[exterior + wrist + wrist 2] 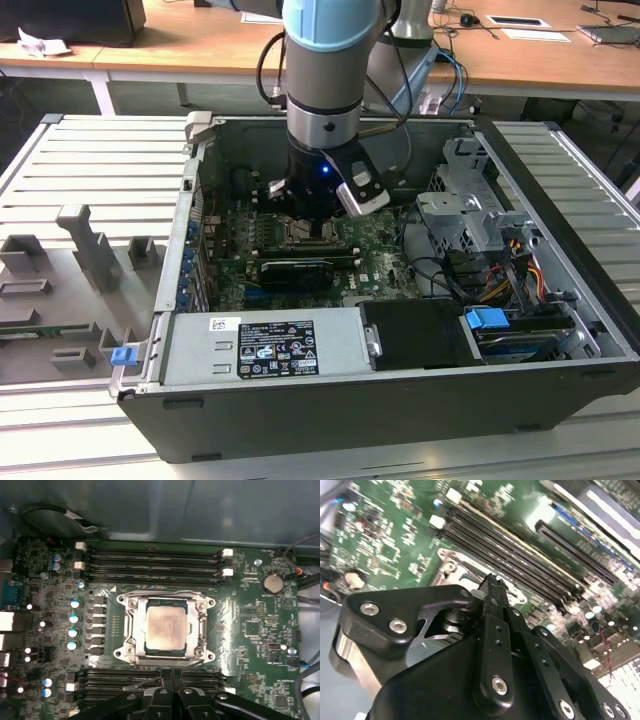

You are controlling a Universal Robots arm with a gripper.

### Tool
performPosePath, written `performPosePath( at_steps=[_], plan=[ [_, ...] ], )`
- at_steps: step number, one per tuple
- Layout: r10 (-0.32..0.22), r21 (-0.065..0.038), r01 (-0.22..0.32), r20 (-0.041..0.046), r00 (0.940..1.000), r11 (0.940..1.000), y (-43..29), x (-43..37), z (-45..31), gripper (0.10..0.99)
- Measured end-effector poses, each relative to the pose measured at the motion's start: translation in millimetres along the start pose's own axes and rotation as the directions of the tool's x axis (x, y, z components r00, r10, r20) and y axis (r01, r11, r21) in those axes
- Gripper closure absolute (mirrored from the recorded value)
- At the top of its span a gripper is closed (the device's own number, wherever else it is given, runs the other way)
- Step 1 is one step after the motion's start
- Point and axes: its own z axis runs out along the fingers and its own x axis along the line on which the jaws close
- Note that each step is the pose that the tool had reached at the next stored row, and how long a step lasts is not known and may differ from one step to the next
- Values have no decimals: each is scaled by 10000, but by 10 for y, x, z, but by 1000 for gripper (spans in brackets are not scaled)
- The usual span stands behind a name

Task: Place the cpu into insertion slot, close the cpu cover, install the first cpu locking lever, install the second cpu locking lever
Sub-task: 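Install the second cpu locking lever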

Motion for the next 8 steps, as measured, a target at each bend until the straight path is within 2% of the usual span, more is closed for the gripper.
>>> performPosePath(
  at_steps=[2,8],
  plan=[
    [2,-35,-2,2,10000,10000,-2,57,13,980],
    [2,-63,-2,2,10000,10000,-15,81,125,980]
  ],
)
